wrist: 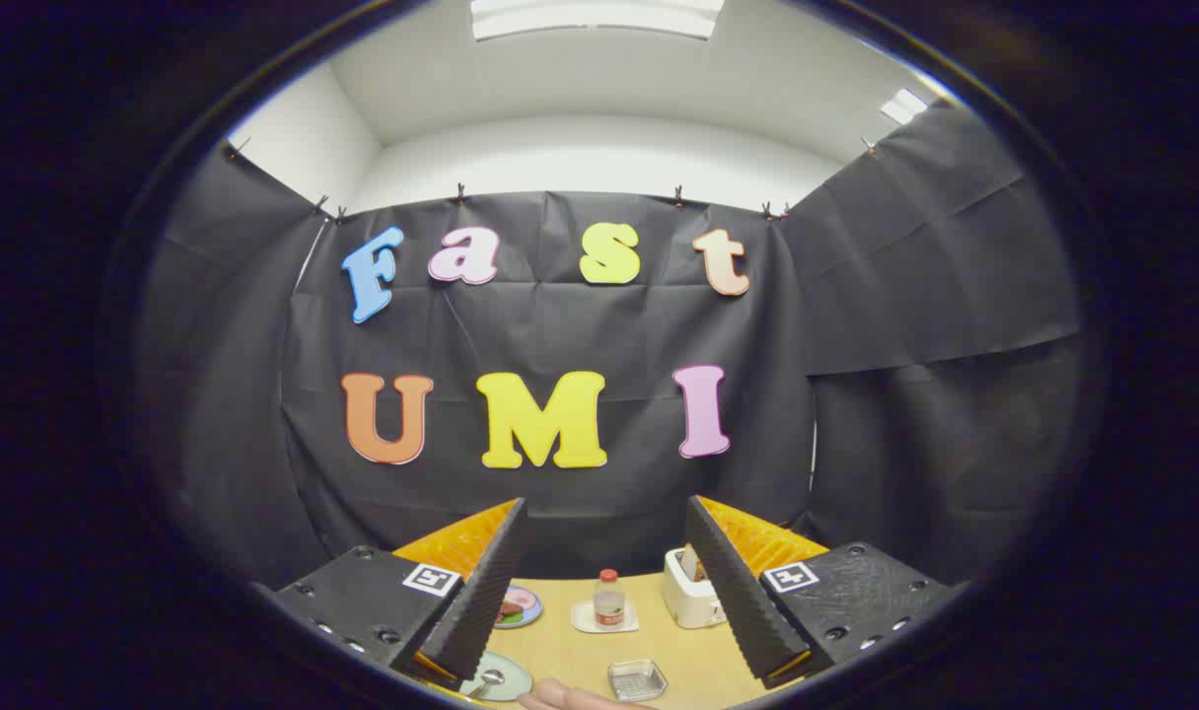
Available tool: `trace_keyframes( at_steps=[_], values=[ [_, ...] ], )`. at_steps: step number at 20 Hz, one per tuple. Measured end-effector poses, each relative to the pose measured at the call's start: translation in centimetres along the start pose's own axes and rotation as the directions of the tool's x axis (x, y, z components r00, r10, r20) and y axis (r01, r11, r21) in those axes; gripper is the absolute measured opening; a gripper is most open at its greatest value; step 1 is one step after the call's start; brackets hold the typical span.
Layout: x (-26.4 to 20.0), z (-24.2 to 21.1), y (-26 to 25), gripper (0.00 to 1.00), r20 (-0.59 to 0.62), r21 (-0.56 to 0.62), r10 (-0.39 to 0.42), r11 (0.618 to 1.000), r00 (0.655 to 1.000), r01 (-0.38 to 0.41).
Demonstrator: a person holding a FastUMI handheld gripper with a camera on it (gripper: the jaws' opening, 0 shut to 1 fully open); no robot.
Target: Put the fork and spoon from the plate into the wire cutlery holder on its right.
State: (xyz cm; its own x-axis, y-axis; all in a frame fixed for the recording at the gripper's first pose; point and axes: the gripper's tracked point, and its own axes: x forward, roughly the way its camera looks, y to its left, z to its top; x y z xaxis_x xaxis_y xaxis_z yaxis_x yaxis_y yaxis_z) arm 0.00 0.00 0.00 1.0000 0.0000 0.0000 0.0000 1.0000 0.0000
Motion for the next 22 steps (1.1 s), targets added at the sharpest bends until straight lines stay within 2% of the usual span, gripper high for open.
trace_keyframes(
  at_steps=[7,15,19,22],
  values=[
    [0.7,-0.9,1.4,0.96,-0.015,-0.023,0.006,1.0,1.0,-0.006],
    [2.3,-4.1,3.6,0.96,-0.054,-0.045,0.039,0.998,0.998,-0.042],
    [3.2,-10.2,5.8,0.96,-0.13,-0.08,0.082,0.993,0.988,-0.092],
    [3.5,-16.2,8.2,0.96,-0.228,-0.093,0.103,0.988,0.968,-0.127]
  ],
)
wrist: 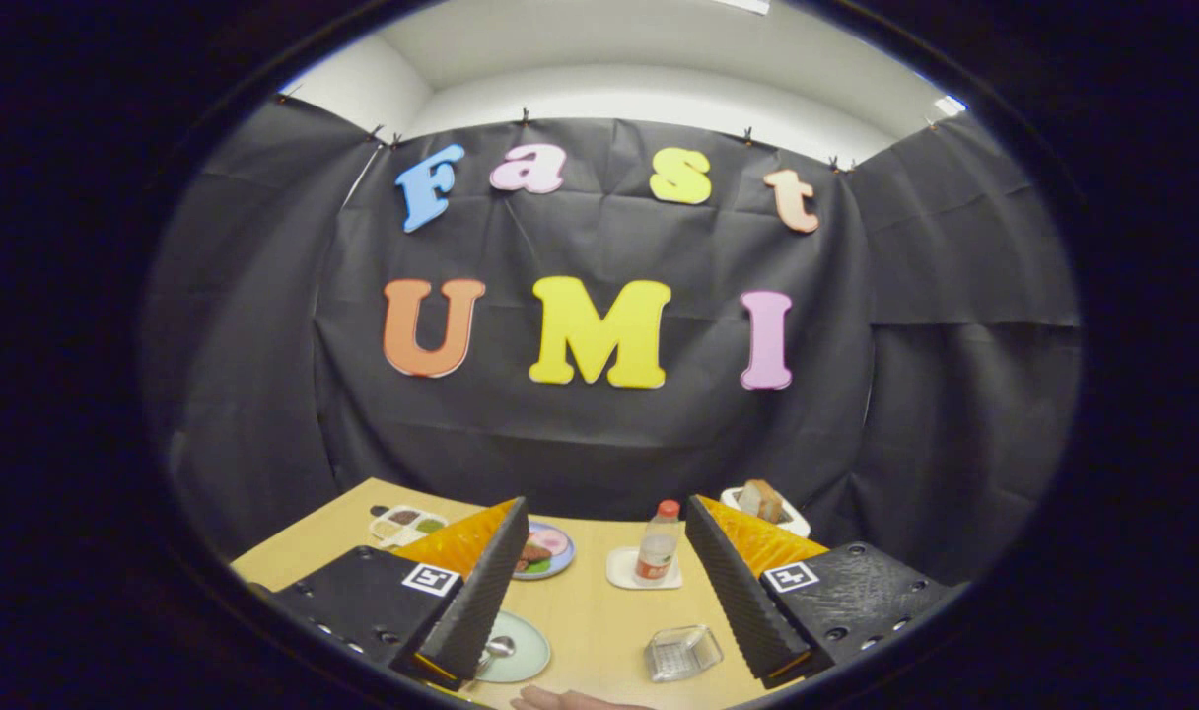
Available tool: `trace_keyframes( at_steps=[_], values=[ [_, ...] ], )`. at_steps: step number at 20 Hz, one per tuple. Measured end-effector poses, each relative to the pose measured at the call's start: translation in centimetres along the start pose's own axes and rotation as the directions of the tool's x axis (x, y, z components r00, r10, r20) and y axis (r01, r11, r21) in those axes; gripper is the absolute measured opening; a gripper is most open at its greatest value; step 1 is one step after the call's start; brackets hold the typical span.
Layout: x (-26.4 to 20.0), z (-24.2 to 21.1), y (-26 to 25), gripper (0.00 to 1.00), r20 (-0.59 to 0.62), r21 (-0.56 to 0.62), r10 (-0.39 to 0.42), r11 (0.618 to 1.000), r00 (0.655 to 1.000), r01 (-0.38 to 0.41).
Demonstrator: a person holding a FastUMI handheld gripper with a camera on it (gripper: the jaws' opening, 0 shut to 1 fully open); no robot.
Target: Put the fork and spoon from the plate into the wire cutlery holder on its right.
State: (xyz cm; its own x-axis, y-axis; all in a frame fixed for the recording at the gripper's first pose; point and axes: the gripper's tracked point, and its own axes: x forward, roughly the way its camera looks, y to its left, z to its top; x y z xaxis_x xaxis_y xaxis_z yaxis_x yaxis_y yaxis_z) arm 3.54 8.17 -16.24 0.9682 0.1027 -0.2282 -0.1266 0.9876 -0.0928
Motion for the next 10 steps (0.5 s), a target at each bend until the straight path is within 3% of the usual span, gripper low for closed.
trace_keyframes(
  at_steps=[5,10],
  values=[
    [2.0,-9.7,5.6,0.96,-0.218,0.01,0.036,0.999,0.975,-0.035],
    [2.6,-19.1,10.2,0.94,-0.436,0.019,0.058,0.998,0.898,-0.056]
  ],
)
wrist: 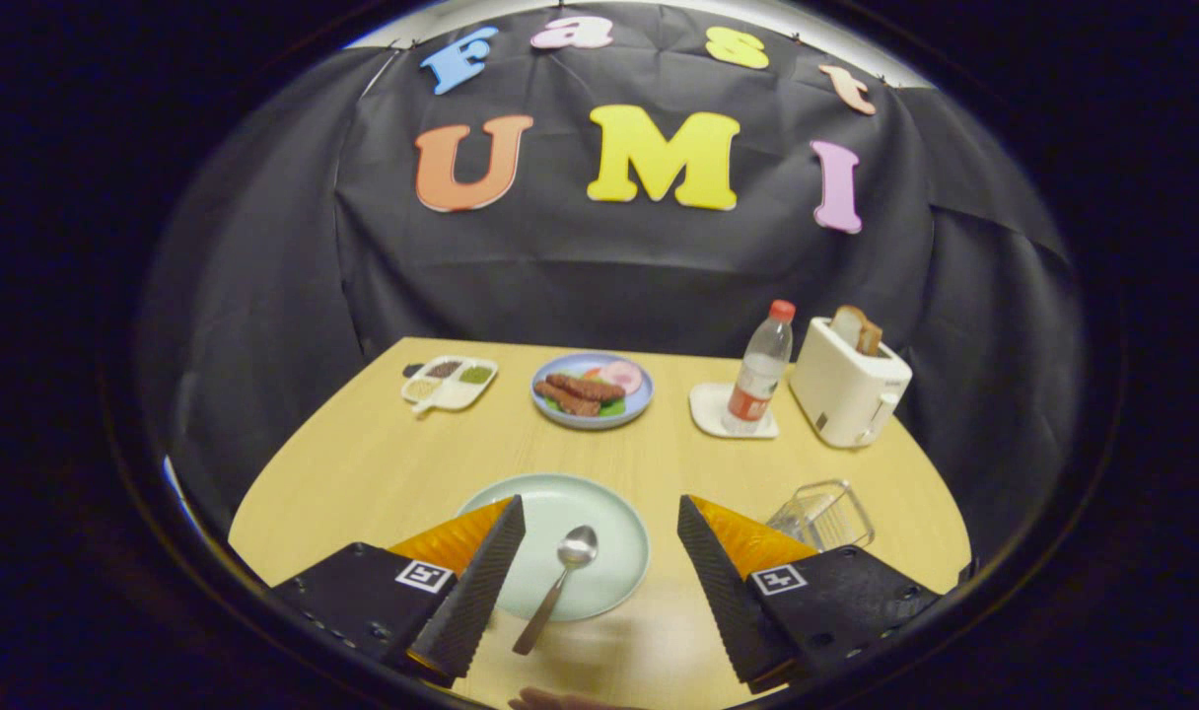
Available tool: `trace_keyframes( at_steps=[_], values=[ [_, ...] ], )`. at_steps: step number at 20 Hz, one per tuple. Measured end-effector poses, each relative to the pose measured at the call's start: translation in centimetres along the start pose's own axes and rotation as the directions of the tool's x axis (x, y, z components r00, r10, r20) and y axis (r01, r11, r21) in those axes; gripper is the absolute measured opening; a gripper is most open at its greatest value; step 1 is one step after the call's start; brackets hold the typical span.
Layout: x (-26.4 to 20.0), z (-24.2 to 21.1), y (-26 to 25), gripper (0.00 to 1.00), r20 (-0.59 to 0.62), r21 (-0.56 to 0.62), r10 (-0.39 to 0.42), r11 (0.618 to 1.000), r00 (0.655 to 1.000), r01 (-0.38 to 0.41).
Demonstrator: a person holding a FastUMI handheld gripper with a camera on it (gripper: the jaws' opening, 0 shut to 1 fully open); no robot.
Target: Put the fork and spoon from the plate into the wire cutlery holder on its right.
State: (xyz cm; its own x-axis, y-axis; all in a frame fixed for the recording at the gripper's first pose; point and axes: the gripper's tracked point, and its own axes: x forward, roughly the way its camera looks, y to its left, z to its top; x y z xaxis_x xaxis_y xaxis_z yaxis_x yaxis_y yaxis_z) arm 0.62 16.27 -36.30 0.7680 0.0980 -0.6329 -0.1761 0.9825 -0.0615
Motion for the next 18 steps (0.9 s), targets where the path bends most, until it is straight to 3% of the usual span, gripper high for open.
trace_keyframes(
  at_steps=[5,11,13,15,18],
  values=[
    [3.2,-6.1,2.2,0.91,-0.206,0.051,0.008,0.999,0.979,0.003],
    [5.6,-10.0,3.5,0.76,-0.337,0.042,0.003,0.999,0.942,0.011],
    [6.2,-11.8,3.7,0.69,-0.402,0.077,-0.011,0.996,0.916,0.046],
    [7.2,-12.6,2.9,0.53,-0.43,0.077,-0.056,0.992,0.901,0.099],
    [7.8,-12.9,2.6,0.3,-0.452,0.069,-0.076,0.99,0.889,0.119]
  ],
)
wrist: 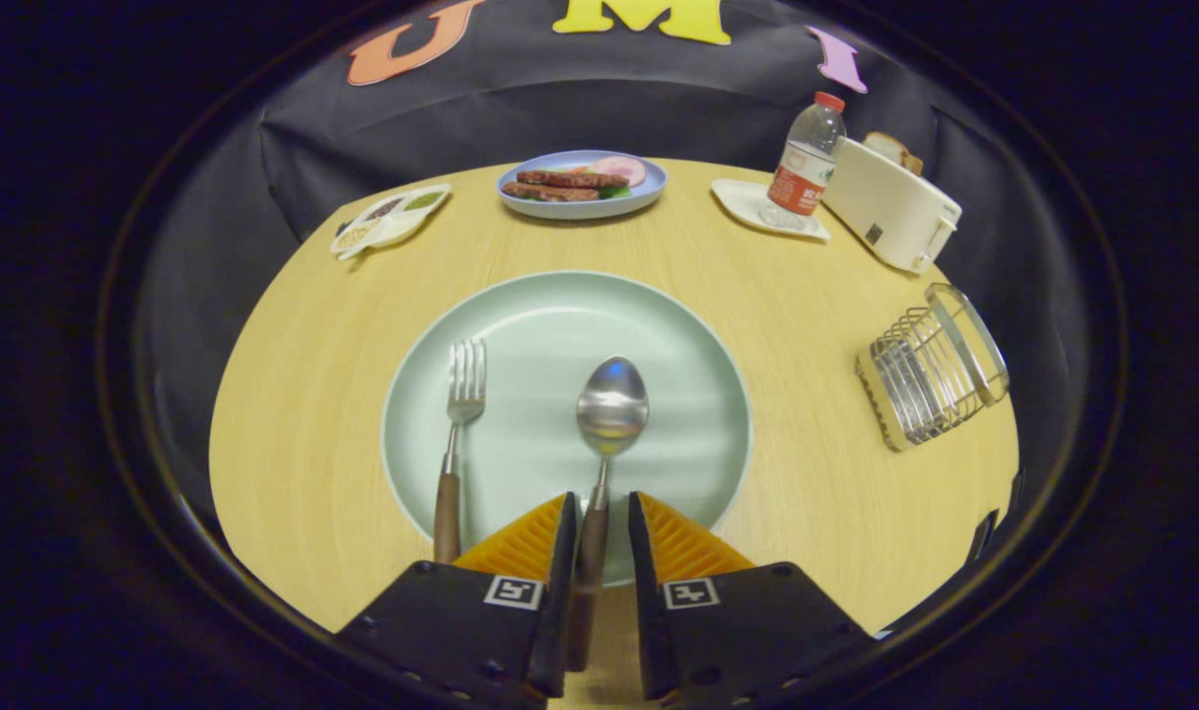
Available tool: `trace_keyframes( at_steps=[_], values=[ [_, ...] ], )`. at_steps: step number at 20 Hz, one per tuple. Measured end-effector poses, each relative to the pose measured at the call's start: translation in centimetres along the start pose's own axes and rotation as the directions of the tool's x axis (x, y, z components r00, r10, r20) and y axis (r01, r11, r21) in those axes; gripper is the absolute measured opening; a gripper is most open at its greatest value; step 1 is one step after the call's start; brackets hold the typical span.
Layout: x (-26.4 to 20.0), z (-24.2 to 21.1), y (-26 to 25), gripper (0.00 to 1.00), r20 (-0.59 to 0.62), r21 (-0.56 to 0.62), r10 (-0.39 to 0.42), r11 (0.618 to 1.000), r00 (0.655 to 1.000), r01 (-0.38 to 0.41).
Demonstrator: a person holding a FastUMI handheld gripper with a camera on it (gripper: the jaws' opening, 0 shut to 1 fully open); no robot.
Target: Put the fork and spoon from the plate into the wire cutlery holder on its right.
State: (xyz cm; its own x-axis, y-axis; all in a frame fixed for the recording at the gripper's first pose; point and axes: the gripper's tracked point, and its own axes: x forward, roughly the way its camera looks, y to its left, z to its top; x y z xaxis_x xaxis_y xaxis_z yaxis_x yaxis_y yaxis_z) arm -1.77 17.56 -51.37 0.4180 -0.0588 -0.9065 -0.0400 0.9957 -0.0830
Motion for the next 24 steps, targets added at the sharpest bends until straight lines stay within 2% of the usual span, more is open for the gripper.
trace_keyframes(
  at_steps=[1,2,6,13,15,24],
  values=[
    [0.3,0.2,0.2,0.24,0.001,0.005,0.008,1.0,1.0,-0.008],
    [0.4,0.3,0.6,0.15,0.001,0.001,0.017,1.0,1.0,-0.017],
    [-0.1,0.5,0.5,0.04,-0.005,-0.041,0.031,0.999,1.0,-0.031],
    [-4.3,3.1,-0.2,0.04,0.071,-0.117,0.123,0.987,0.99,-0.114],
    [-5.5,4.1,-0.8,0.01,0.091,-0.134,0.149,0.982,0.985,-0.136],
    [-11.2,7.9,-5.3,0.01,0.187,-0.177,0.174,0.974,0.967,-0.141]
  ],
)
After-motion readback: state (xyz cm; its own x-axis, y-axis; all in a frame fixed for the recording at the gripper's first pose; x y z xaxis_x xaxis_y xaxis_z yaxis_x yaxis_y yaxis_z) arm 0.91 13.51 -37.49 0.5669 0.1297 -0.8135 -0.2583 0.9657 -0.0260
